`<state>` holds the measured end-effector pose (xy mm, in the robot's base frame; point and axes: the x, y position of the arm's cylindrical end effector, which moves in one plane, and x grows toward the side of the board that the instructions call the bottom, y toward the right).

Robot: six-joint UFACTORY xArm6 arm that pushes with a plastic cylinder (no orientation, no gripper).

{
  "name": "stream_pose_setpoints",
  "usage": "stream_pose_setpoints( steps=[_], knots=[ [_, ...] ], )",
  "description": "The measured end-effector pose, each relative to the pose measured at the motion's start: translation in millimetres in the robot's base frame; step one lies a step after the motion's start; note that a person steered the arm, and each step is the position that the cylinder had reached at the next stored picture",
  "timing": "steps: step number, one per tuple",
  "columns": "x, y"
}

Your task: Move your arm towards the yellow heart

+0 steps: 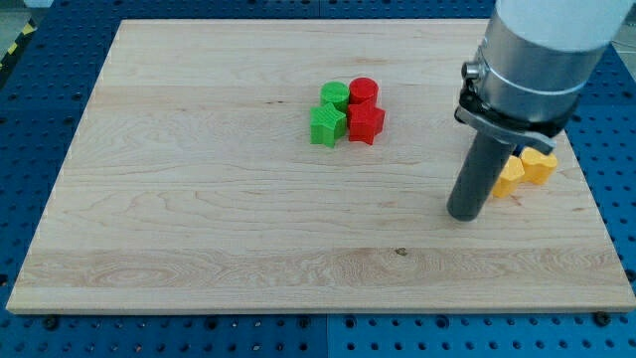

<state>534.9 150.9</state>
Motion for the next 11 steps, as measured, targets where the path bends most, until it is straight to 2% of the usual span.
stream_pose_setpoints(
  steps=[2, 6, 7, 8, 9, 11],
  knots=[
    [22.2, 41.2],
    [25.6, 73.6],
    [25.6, 105.0],
    [19.2, 136.7],
    [-9.1, 142.3],
    [-53.6, 123.6]
  ],
)
